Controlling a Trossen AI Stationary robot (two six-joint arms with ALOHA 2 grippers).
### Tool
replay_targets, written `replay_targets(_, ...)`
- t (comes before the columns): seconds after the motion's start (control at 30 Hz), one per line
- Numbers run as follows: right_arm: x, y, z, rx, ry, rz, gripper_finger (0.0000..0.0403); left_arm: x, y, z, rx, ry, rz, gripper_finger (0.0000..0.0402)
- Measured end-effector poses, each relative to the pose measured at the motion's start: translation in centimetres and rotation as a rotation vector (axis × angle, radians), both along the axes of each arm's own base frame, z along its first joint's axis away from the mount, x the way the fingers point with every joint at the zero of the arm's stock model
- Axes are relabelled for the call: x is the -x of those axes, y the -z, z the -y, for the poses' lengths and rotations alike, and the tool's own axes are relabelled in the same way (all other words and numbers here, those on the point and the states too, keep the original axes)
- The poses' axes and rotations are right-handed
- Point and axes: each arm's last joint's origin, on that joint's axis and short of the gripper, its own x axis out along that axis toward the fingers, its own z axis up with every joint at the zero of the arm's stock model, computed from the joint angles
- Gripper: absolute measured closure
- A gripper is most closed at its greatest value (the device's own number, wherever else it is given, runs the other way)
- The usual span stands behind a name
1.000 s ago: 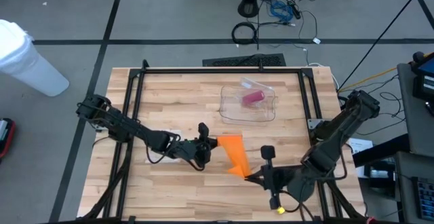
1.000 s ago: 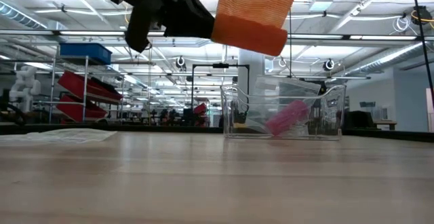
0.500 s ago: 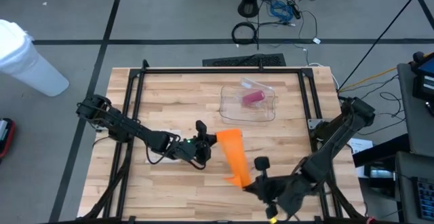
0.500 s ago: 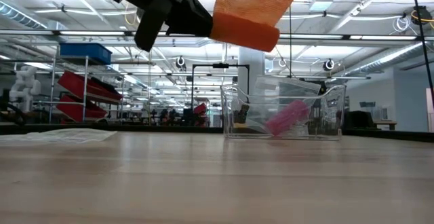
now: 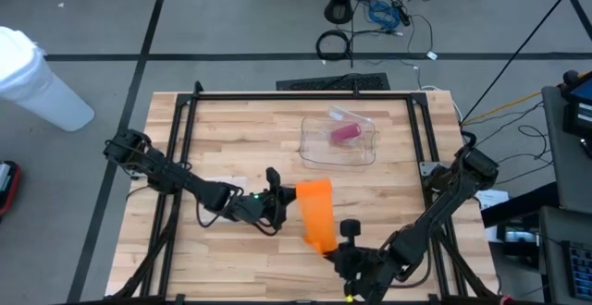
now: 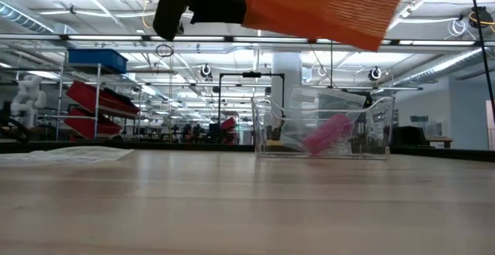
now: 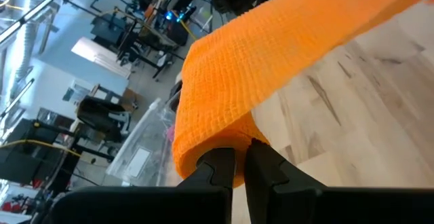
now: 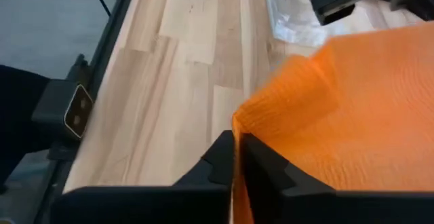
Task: Roll bandage
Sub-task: Roll the orange bandage
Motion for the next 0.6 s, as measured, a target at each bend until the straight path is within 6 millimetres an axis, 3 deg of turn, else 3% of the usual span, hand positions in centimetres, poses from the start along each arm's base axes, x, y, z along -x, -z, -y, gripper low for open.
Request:
replay_targets(0.4, 0.6, 0.0, 0.3, -0.134, 0.103, -0.043, 0.0217, 0.3, -0.3, 0.8, -0.060, -0.005, 0.013, 0.0388)
replay_targets(0.6, 2.0, 0.5, 0.0, -0.044, 0.219, 0.071, 0.0198, 0.7, -0.3, 1.7, -0.111, 0.021, 0.000, 0.0388)
